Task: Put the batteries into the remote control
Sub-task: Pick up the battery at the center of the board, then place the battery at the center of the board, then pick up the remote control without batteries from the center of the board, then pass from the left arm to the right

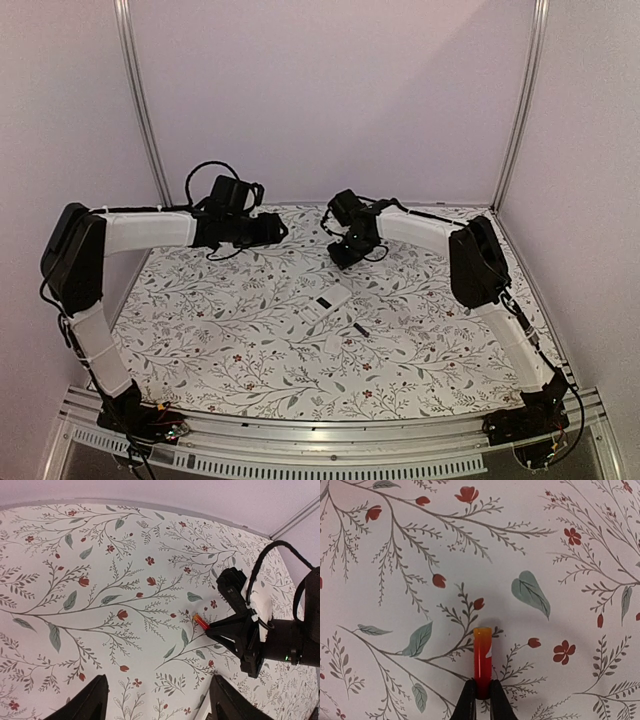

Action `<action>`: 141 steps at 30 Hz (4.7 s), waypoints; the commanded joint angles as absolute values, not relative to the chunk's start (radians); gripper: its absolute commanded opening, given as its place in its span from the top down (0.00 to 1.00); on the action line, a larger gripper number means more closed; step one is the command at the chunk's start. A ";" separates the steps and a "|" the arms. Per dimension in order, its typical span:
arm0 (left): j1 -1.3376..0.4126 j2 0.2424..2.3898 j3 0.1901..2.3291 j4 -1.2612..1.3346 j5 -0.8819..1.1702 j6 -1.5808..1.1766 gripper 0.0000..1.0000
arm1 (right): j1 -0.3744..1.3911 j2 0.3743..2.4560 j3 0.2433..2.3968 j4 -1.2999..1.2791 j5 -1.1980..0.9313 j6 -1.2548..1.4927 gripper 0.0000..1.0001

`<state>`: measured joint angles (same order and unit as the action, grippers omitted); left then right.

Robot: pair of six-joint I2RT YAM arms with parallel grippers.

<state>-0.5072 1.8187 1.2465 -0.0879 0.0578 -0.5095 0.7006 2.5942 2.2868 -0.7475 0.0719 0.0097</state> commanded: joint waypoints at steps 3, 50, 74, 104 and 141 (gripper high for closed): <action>-0.496 1.709 1.153 -0.036 0.048 -0.517 0.27 | 0.708 2.322 2.037 -0.680 0.012 0.011 1.00; -0.518 1.475 0.931 -0.139 -0.152 -0.456 0.00 | 1.129 2.128 1.464 -0.439 0.036 0.164 0.66; -0.720 1.642 1.086 -0.246 -0.088 -0.203 0.00 | 0.989 1.523 1.209 -0.348 0.149 0.155 0.12; -0.883 2.126 1.478 -0.559 -0.020 -0.068 0.13 | 0.619 1.259 0.878 -0.270 -0.149 0.344 0.01; -0.966 1.801 1.283 -0.064 -0.101 -0.231 0.64 | 0.591 1.617 0.941 0.268 -0.585 0.729 0.13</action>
